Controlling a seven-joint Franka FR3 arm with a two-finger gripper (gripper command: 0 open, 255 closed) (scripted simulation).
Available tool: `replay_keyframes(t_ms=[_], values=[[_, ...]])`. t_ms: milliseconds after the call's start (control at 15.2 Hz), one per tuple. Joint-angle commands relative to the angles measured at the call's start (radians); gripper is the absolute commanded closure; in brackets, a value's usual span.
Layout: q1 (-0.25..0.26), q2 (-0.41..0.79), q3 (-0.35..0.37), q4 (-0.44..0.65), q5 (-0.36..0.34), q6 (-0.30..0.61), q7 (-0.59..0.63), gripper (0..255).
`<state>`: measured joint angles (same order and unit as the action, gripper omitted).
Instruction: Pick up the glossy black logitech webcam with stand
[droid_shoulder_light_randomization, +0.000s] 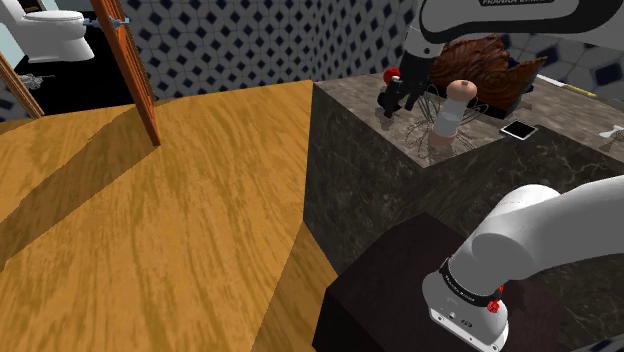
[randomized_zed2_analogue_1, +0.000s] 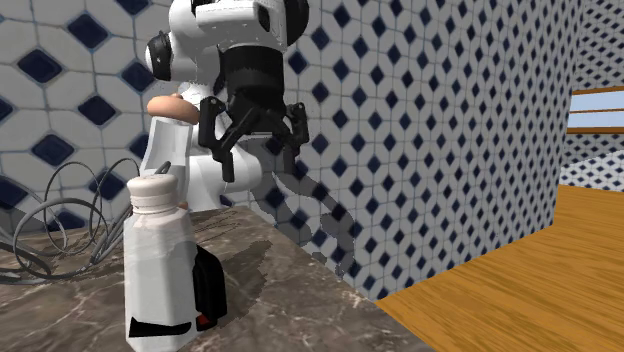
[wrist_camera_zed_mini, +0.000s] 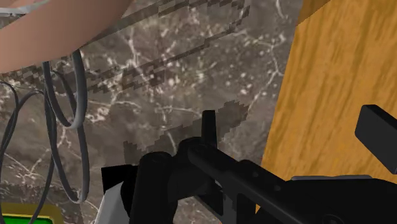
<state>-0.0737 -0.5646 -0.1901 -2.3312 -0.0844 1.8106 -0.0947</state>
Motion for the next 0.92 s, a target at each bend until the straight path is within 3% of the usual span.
replay_keyframes(t_ms=[0, 396, 726, 858], values=[[-0.007, 0.06, -0.038, 0.044, -0.001, 0.028, -0.038, 0], [-0.022, 0.24, -0.144, 0.181, 0.033, 0.097, -0.154, 0], [-0.035, 0.408, -0.226, 0.326, 0.106, 0.127, -0.264, 0], [-0.036, 0.417, -0.229, 0.321, 0.112, 0.141, -0.27, 0]])
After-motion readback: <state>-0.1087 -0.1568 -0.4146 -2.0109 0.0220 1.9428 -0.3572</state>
